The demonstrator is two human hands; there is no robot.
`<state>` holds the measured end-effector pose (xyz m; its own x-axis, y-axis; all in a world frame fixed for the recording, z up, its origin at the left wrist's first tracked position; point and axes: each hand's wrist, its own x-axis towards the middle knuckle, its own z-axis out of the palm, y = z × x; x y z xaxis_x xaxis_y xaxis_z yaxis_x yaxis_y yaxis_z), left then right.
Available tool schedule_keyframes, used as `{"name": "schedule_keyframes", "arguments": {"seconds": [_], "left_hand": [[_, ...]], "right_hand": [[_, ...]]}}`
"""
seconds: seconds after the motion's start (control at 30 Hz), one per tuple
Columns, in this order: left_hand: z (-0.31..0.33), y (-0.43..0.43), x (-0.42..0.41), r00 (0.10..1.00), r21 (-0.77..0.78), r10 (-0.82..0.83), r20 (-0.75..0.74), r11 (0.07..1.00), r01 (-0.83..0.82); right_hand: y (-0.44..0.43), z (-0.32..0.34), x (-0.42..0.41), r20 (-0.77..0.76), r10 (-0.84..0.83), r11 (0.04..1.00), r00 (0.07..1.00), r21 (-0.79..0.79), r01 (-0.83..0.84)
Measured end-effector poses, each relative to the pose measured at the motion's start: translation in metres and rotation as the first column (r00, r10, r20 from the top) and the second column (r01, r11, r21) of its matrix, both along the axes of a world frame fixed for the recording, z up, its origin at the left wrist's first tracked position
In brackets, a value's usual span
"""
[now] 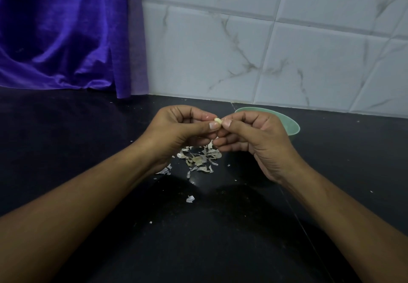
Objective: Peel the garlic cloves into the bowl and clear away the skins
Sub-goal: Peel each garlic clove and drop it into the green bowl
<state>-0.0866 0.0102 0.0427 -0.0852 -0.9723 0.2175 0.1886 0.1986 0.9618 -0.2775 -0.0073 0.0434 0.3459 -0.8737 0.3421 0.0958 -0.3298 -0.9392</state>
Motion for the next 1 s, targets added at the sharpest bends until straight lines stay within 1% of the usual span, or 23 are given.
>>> {"name": "schedule_keyframes", "arguments": {"seconds": [0.47, 0.57, 0.8, 1.0], "left_hand": [[0.0009, 0.0021, -0.0001, 1.000, 0.004, -0.010, -0.010, 1.000, 0.010], [0.0016, 0.0026, 0.0002, 1.000, 0.003, -0.010, -0.019, 1.000, 0.010], [0.0010, 0.0028, -0.0002, 1.000, -0.010, 0.000, 0.019, 1.000, 0.001], [0.0005, 0.0026, -0.0008, 1.000, -0.005, -0.022, -0.004, 1.000, 0.022]], "right_hand": [[-0.0012, -0.0023, -0.0002, -0.012, -0.030, 0.998, 0.999, -0.057, 0.030], [-0.0004, -0.0020, 0.0004, -0.005, -0.025, 0.998, 1.000, -0.063, 0.025], [-0.0005, -0.0022, 0.0007, -0.009, -0.035, 0.997, 0.999, -0.064, 0.035], [-0.0004, -0.0020, -0.0002, 0.005, -0.029, 0.998, 1.000, -0.062, 0.029]]}}
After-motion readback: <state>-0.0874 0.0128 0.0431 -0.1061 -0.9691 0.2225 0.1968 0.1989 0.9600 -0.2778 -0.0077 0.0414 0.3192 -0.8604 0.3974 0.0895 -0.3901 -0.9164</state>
